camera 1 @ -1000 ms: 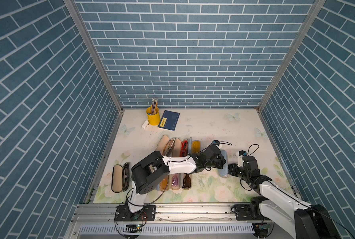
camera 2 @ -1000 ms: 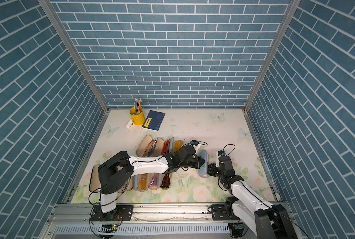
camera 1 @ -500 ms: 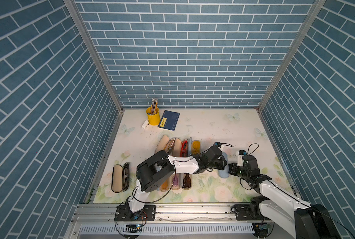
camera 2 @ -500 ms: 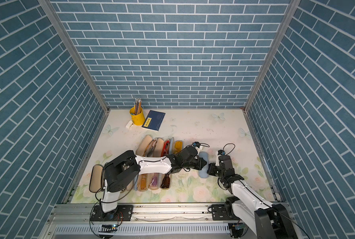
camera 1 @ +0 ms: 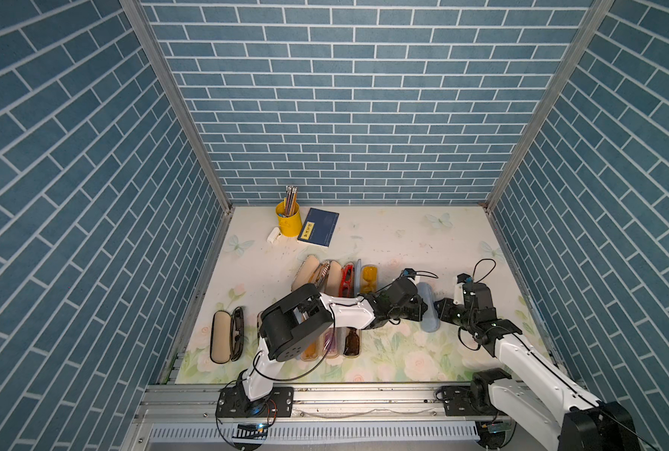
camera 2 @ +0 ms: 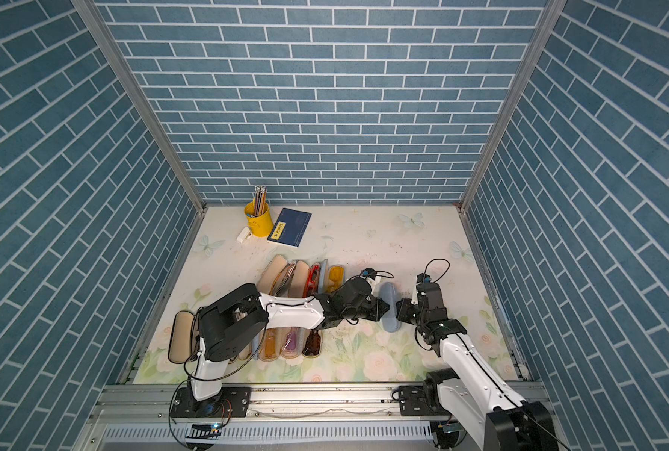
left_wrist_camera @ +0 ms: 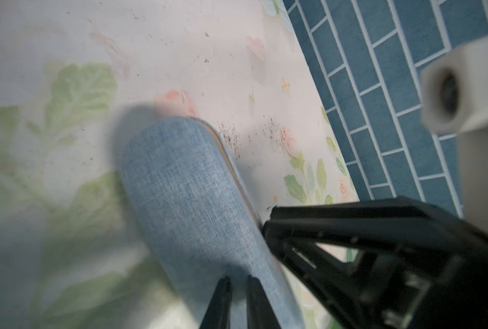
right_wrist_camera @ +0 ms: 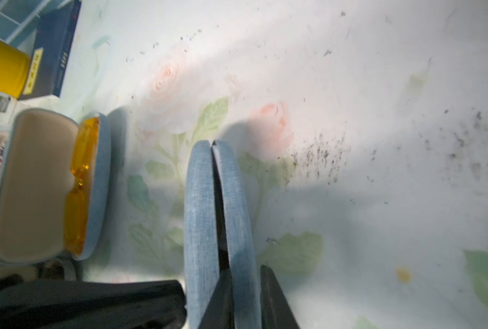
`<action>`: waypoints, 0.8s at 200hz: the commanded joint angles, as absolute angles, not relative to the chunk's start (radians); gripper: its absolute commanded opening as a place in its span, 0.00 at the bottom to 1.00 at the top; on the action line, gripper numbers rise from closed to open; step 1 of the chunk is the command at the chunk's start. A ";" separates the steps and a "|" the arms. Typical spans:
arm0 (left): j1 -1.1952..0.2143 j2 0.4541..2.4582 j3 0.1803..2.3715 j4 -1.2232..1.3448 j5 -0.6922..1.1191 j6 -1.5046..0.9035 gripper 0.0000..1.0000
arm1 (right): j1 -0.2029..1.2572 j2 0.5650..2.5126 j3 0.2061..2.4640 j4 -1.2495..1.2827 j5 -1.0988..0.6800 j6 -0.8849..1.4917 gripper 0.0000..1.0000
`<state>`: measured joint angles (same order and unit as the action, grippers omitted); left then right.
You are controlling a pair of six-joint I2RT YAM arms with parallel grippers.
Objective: Close the glasses case
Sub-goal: Close the glasses case at the center of the board, then move the glasses case to the center of the board.
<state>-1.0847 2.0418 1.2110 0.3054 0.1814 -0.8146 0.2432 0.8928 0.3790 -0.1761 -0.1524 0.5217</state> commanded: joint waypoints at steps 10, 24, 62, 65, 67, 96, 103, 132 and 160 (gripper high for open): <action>-1.088 2.065 1.199 0.262 0.198 -0.806 0.16 | 0.230 0.886 0.458 -0.218 -0.094 0.496 0.23; -1.089 2.075 1.211 0.262 0.202 -0.805 0.17 | 0.226 0.888 0.460 -0.211 -0.093 0.498 0.24; -1.085 2.068 1.226 0.262 0.195 -0.803 0.17 | 0.207 0.889 0.471 -0.212 -0.104 0.487 0.24; -1.085 2.065 1.226 0.262 0.194 -0.801 0.18 | 0.205 0.889 0.472 -0.213 -0.106 0.487 0.25; -1.086 2.063 1.226 0.262 0.192 -0.801 0.18 | 0.205 0.888 0.473 -0.213 -0.108 0.485 0.25; -1.075 2.044 1.212 0.265 0.172 -0.795 0.20 | 0.202 0.884 0.475 -0.208 -0.132 0.473 0.31; -1.070 2.044 1.208 0.272 0.173 -0.798 0.21 | 0.202 0.889 0.474 -0.204 -0.141 0.467 0.33; -1.065 2.071 1.230 0.277 0.181 -0.793 0.21 | 0.201 0.890 0.460 -0.195 -0.144 0.465 0.35; -1.062 2.111 1.268 0.278 0.187 -0.795 0.20 | 0.201 0.886 0.456 -0.203 -0.139 0.460 0.36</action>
